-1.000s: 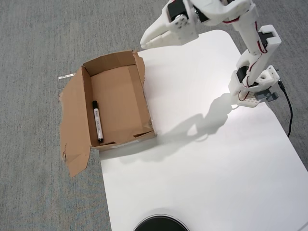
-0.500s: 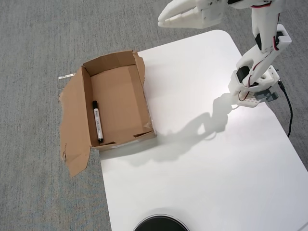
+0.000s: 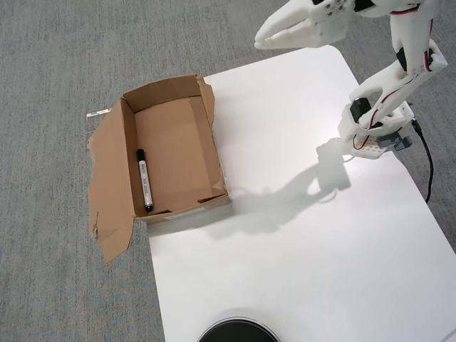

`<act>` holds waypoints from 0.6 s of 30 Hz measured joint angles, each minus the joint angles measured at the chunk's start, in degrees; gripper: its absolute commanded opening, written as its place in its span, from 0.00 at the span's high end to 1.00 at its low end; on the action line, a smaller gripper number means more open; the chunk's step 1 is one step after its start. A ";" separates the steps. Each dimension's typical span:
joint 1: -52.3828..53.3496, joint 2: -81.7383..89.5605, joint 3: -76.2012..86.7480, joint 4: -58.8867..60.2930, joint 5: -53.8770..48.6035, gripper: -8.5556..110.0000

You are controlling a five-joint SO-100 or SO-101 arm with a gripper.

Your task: Grasp a pen and put it in the box.

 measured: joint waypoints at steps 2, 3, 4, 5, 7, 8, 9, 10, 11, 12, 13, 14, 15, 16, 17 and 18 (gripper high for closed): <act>0.09 3.08 3.34 0.00 0.00 0.92; 0.09 4.39 5.01 0.00 0.00 0.92; 0.09 5.62 6.68 0.00 0.00 0.92; 0.00 6.68 8.17 0.00 0.00 0.92; 0.00 8.35 10.46 0.00 0.00 0.92; 0.00 9.58 11.78 0.00 0.00 0.92; 0.00 11.34 13.89 0.00 0.00 0.92; 0.00 12.92 15.64 0.00 0.00 0.92; 0.00 14.33 17.23 0.00 0.00 0.92; 0.00 15.73 18.81 0.00 0.00 0.92; 0.00 16.96 20.39 0.00 0.00 0.92; 0.00 17.58 21.18 0.00 0.00 0.92; 0.00 17.93 21.62 0.00 0.00 0.92; 0.00 18.19 21.97 0.00 0.00 0.92; 0.00 19.16 23.12 0.00 0.00 0.92; 0.00 21.45 25.84 0.00 0.00 0.92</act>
